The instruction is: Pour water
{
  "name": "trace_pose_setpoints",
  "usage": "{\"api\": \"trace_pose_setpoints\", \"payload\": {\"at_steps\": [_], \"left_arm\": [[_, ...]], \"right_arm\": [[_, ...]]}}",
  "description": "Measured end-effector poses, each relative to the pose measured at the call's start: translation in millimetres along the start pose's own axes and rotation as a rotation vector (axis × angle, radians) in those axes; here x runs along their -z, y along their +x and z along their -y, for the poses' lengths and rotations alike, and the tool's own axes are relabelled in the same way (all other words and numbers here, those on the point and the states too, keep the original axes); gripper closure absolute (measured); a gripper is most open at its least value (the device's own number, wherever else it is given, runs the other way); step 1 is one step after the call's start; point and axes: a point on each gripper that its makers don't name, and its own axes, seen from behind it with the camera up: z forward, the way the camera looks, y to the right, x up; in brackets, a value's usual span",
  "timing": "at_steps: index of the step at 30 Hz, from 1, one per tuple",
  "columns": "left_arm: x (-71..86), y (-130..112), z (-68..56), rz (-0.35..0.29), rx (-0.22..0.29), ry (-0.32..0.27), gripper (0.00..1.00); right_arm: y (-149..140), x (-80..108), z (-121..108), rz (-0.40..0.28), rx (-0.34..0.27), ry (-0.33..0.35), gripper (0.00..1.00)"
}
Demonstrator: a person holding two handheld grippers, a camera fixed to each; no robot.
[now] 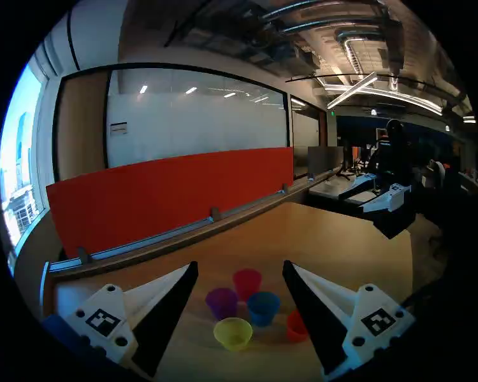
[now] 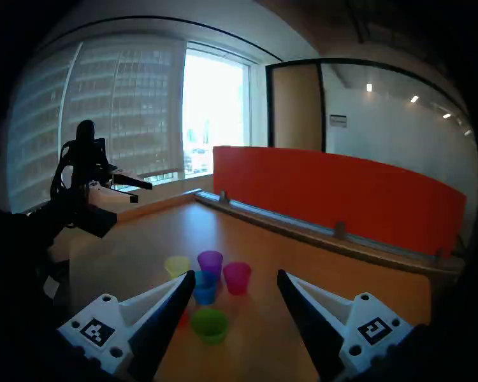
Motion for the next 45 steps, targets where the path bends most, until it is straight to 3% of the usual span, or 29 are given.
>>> {"api": "trace_pose_setpoints", "payload": {"at_steps": [9, 21, 32, 45], "left_arm": [[-15.8, -27.1, 3.8, 0.067, -0.008, -0.036, 0.01], [-33.2, -57.9, -4.9, 0.140, -0.036, -0.082, 0.01], [-44.9, -86.8, -15.8, 0.188, -0.046, -0.113, 0.01], [-53.7, -104.5, -24.5, 0.228, -0.073, -0.150, 0.01]], "right_arm": [[-14.9, -4.6, -1.9, 0.042, 0.006, 0.015, 0.01], [-40.2, -12.9, 7.5, 0.100, 0.010, 0.073, 0.01], [-67.0, -23.9, 14.2, 0.147, 0.060, 0.115, 0.00], [-95.3, -33.3, 19.4, 0.191, 0.083, 0.140, 0.00]]}}
